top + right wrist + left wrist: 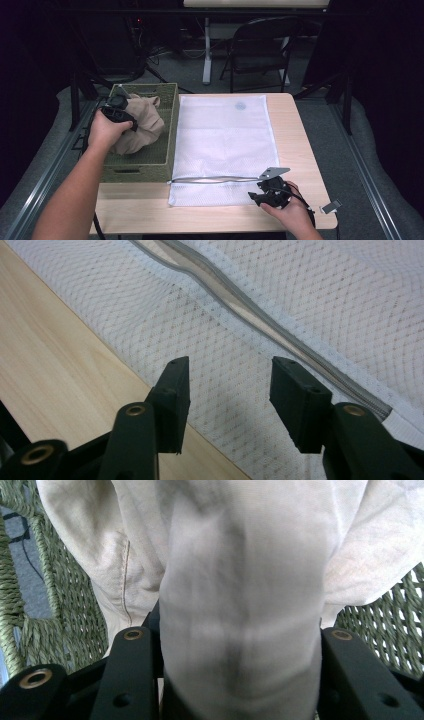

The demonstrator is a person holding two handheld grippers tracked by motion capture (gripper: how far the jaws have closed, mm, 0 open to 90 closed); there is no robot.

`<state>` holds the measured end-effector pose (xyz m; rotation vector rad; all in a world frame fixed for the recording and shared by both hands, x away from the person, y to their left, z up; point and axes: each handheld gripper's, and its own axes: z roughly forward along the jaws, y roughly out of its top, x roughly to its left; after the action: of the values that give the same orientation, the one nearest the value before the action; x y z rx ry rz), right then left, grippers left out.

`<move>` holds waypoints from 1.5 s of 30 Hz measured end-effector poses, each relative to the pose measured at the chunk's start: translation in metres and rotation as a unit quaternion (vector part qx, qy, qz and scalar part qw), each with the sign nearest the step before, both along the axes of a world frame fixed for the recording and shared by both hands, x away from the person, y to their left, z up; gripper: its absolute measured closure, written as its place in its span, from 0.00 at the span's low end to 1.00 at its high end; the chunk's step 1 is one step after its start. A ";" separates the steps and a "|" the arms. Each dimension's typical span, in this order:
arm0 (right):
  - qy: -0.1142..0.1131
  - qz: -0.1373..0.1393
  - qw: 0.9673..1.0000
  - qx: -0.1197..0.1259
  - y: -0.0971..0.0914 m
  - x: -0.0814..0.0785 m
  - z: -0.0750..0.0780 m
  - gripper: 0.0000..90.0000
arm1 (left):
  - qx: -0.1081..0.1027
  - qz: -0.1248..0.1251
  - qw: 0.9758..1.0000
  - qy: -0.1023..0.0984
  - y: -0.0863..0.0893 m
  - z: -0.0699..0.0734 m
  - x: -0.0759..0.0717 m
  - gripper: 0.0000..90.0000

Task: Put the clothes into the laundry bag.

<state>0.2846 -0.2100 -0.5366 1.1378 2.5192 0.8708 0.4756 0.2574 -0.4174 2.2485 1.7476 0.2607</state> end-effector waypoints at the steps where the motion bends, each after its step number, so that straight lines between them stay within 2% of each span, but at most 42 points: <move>1: -0.002 0.005 1.000 -0.006 -0.001 0.000 0.001 0.58 | 0.000 -0.003 1.000 0.000 0.000 0.001 -0.001 0.60; 3: -0.006 0.008 1.000 -0.009 0.000 0.000 0.002 0.59 | 0.000 -0.005 1.000 0.000 -0.001 0.002 -0.002 0.60; 7: 0.005 0.013 1.000 -0.001 0.001 0.002 0.004 0.61 | -0.003 -0.010 1.000 -0.005 -0.002 0.003 -0.005 0.60; 9: 0.001 0.015 1.000 -0.003 0.003 0.003 0.005 0.62 | 0.000 -0.016 1.000 -0.005 -0.003 0.005 -0.006 0.60; 11: -0.004 0.021 1.000 -0.014 0.004 0.003 0.008 0.64 | -0.003 -0.017 1.000 -0.004 -0.004 0.006 -0.007 0.60; 13: 0.006 0.032 0.999 -0.004 0.005 0.005 0.009 0.66 | -0.003 -0.020 1.000 -0.004 -0.005 0.007 -0.008 0.60; 15: 0.005 0.042 0.999 -0.005 0.006 0.007 0.011 0.68 | -0.001 -0.023 1.000 -0.006 -0.006 0.008 -0.008 0.60; 18: 0.016 0.049 0.999 -0.006 0.008 0.010 0.014 0.69 | 0.001 -0.028 1.000 -0.009 -0.007 0.011 -0.010 0.60; 24: 0.021 0.064 0.998 -0.010 0.007 0.021 0.021 0.71 | 0.002 -0.038 0.999 -0.014 -0.010 0.017 -0.013 0.60; 30: 0.038 0.069 0.997 -0.010 0.007 0.031 0.025 0.72 | 0.004 -0.041 0.999 -0.016 -0.011 0.017 -0.015 0.60; 34: 0.047 0.074 0.996 -0.015 0.007 0.038 0.028 0.74 | -0.002 -0.044 0.999 -0.016 -0.010 0.017 -0.016 0.60; 43: 0.044 0.087 0.995 -0.023 0.014 0.051 0.033 0.75 | -0.005 -0.046 0.999 -0.018 -0.008 0.018 -0.019 0.60; 45: 0.043 0.093 0.994 -0.032 0.019 0.055 0.034 0.75 | -0.006 -0.046 0.999 -0.018 -0.008 0.019 -0.019 0.60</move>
<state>0.3399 -0.1915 -0.5030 0.9516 2.7385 0.7941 0.4562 0.2498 -0.3986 2.2945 1.6187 0.2688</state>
